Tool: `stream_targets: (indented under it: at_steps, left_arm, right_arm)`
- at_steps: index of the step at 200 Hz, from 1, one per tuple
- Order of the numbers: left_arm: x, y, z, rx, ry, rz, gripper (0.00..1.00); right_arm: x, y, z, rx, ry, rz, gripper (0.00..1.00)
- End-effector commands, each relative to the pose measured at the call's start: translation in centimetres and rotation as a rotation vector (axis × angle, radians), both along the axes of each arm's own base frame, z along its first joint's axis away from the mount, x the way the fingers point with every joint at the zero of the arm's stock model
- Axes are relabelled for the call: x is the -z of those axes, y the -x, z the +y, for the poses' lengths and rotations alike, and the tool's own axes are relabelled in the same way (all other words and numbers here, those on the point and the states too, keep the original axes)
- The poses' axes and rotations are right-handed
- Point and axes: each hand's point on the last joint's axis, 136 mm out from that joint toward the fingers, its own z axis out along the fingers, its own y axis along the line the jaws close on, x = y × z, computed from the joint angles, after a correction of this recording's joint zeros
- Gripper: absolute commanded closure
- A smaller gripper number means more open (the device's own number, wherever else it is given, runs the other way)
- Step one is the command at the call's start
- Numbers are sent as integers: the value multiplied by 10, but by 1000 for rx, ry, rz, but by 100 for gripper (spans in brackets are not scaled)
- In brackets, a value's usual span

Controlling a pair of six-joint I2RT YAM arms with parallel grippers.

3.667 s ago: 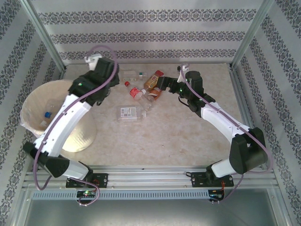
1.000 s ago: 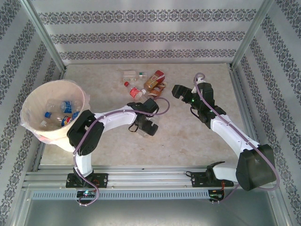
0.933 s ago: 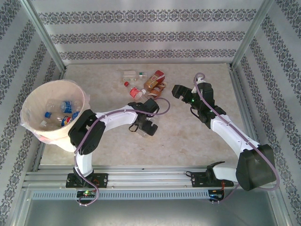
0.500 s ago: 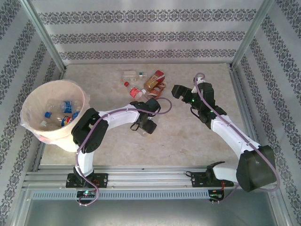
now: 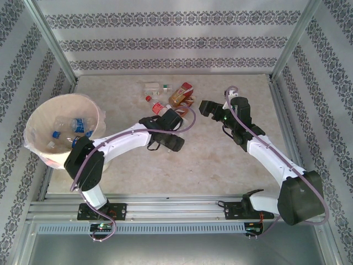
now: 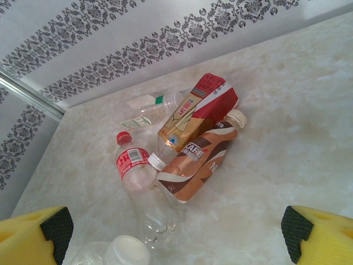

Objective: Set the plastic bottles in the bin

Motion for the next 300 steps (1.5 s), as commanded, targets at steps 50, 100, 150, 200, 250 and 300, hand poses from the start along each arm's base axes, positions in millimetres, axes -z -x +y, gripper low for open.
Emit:
stream_targets:
  at_steps: [50, 100, 150, 200, 250, 300]
  left_arm:
    - [-95, -25, 26, -159, 240, -115, 43]
    - [-172, -33, 88, -356, 290, -218, 46]
    - [-262, -17, 185, -595, 72, -506, 44]
    - [-314, 13, 293, -920, -171, -718, 44]
    - [-298, 50, 373, -1211, -265, -700, 45]
    - [-247, 83, 419, -1407, -280, -578, 45]
  right_arm:
    - [-46, 7, 48, -200, 21, -174, 2]
    - [-64, 8, 76, -267, 41, -240, 2]
    - [-65, -3, 82, -262, 29, -234, 2]
    - [-60, -7, 87, -267, 14, -212, 2]
    - [-59, -11, 86, -262, 21, -209, 2]
    - [-66, -16, 92, -292, 41, -222, 2]
